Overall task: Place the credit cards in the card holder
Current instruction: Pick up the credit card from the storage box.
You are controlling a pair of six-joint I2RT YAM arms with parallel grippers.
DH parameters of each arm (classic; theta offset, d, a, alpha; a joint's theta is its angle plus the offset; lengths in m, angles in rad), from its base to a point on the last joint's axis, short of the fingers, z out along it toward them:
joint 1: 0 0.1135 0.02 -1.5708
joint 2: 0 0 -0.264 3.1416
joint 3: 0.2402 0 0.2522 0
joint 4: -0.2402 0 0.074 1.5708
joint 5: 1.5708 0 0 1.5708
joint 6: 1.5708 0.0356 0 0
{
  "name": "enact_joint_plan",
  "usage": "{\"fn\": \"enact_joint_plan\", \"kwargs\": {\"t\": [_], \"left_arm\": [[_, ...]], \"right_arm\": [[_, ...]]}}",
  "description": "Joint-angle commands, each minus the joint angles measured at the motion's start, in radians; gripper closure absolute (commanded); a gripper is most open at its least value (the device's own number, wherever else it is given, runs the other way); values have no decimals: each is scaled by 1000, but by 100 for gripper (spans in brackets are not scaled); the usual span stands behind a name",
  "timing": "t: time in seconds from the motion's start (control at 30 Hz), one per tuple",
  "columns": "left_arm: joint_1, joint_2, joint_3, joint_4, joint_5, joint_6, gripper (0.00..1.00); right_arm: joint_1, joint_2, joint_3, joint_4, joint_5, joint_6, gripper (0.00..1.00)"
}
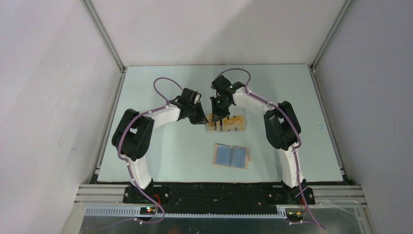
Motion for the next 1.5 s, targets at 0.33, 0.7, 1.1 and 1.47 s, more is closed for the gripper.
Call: {"fn": "enact_joint_plan", "kwargs": {"t": [0.33,0.7,1.1,1.47], "left_arm": [[-9,49,-21,-4,22,5,100],[-9,51,-24,-4,21,5,100],[-9,55,-33,-5,12,-7,100],[-10,-51,-29,-4,-4,26,71]], "right_arm": [[-8,-74,-43,76,-103,39,85],[-52,-89,-107,134,-143,49,96],[-110,-182,-190,184,-211,66,100],[-166,-250,-264,216,-240,51,100]]}}
